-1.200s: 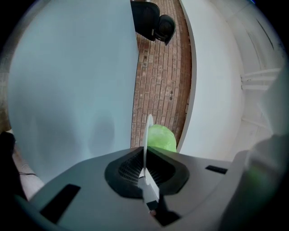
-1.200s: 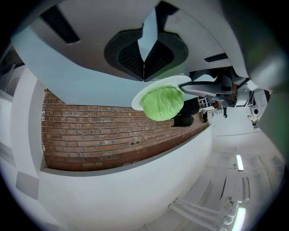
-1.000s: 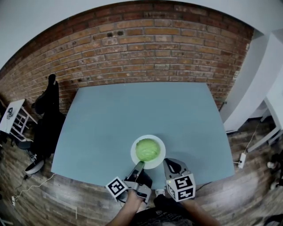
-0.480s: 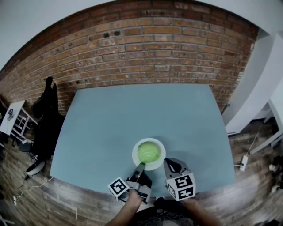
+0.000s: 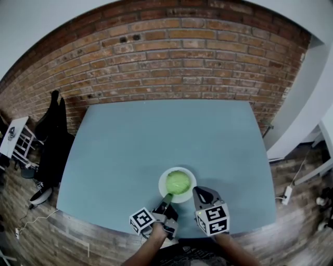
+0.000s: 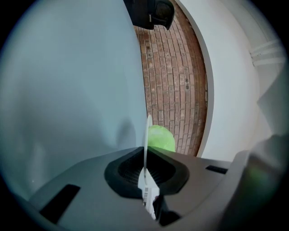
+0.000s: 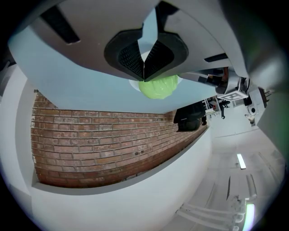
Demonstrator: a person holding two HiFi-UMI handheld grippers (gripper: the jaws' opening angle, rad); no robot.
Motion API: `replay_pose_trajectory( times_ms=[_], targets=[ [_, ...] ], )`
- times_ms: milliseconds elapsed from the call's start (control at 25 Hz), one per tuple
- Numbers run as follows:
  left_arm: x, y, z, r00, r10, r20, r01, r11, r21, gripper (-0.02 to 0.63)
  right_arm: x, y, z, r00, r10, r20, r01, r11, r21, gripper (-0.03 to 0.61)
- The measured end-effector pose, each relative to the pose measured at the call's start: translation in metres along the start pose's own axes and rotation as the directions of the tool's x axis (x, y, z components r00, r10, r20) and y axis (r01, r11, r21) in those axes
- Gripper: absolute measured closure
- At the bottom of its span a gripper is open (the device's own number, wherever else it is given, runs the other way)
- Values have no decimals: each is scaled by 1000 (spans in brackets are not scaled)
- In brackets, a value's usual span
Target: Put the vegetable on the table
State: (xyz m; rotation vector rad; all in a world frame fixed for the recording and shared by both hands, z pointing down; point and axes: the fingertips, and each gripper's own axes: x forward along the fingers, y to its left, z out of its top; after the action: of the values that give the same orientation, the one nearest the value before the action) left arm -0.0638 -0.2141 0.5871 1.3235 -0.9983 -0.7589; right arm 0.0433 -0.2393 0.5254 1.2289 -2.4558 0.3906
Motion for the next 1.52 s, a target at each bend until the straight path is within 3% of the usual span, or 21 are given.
replay_pose_trajectory(
  times_ms=[480, 880, 1200, 1520],
  targets=[
    [22, 20, 4, 995, 99, 8, -99, 995, 33, 601, 19, -11, -5, 997, 54, -49, -53, 999, 9, 571],
    [30, 30, 10, 983, 168, -72, -162, 983, 80, 600, 25, -10, -4, 999, 0, -45, 2, 999, 32, 571],
    [36, 38, 17, 963, 238, -127, -224, 968, 110, 600, 20, -4, -14, 997, -59, -43, 62, 995, 79, 570],
    [39, 41, 15, 926, 331, -182, -293, 934, 205, 595, 17, 5, -19, 996, -80, -50, 85, 992, 96, 571]
  ],
)
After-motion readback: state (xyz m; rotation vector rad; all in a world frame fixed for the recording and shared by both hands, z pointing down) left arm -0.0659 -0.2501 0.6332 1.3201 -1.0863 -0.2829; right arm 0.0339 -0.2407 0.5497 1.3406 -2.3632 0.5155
